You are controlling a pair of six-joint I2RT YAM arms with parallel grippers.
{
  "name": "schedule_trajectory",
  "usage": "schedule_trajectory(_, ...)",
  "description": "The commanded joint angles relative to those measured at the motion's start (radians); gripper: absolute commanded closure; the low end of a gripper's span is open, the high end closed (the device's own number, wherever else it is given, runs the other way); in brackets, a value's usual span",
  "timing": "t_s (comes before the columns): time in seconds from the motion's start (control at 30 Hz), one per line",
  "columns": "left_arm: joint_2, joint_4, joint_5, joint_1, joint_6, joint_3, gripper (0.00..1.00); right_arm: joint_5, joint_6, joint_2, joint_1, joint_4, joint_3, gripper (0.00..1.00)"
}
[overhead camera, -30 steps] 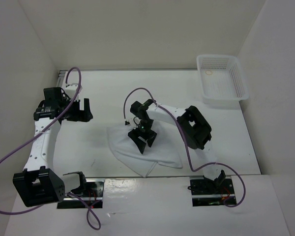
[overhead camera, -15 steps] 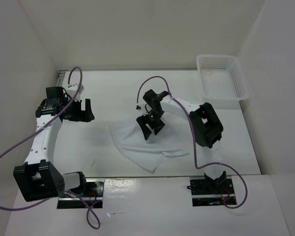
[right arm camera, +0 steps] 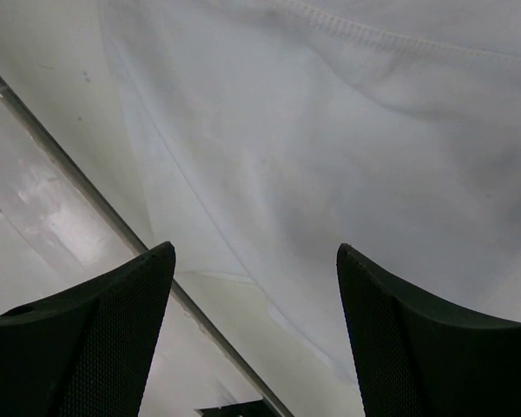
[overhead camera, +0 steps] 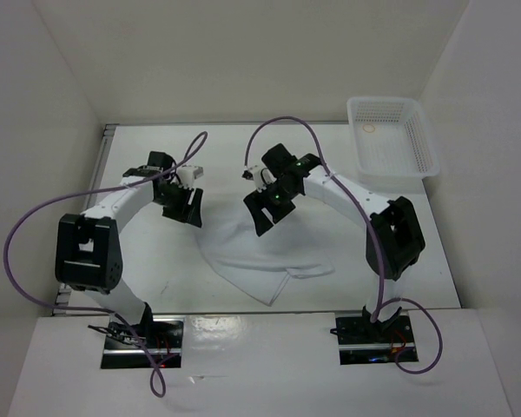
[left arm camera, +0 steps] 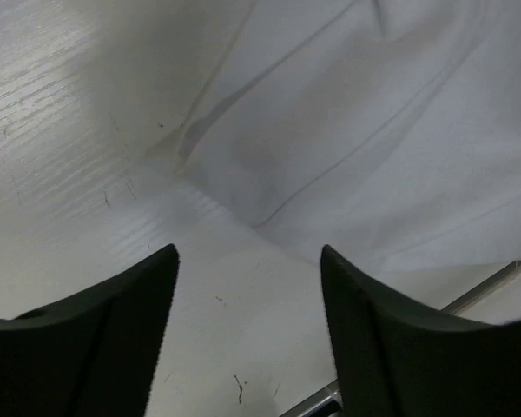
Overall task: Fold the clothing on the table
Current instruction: Flatten the skirt out
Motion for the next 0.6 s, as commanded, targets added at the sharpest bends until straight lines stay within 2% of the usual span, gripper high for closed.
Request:
schedule_trajectory(0.0,0.072,0.026,-0.006,0.001,-0.006,0.037,0.32,-0.011,-0.02,-0.026,-0.035,0.035,-0.008,0.2)
schedule_trajectory(0.07,0.109,0.035,-0.017,0.01,-0.029,0.046,0.39,-0.022,-0.02,-0.026,-0.05,0.035,-0.008,0.2)
schedule_trajectory(0.1,0.12,0.035,-0.017,0.01,-0.04,0.055,0.47,-0.022,-0.02,-0.035,-0.066,0.044,-0.008,0.2)
schedule_trajectory(0.23,0.202,0.035,0.007,0.01,-0.04,0.055,0.57,-0.022,-0.02,-0.044,-0.087,0.045,-0.008,0.2)
schedule_trajectory(0.57,0.215,0.072,-0.077,0.01,-0.097,0.064,0.55,-0.042,-0.031,-0.064,-0.118,0.045,-0.008,0.2)
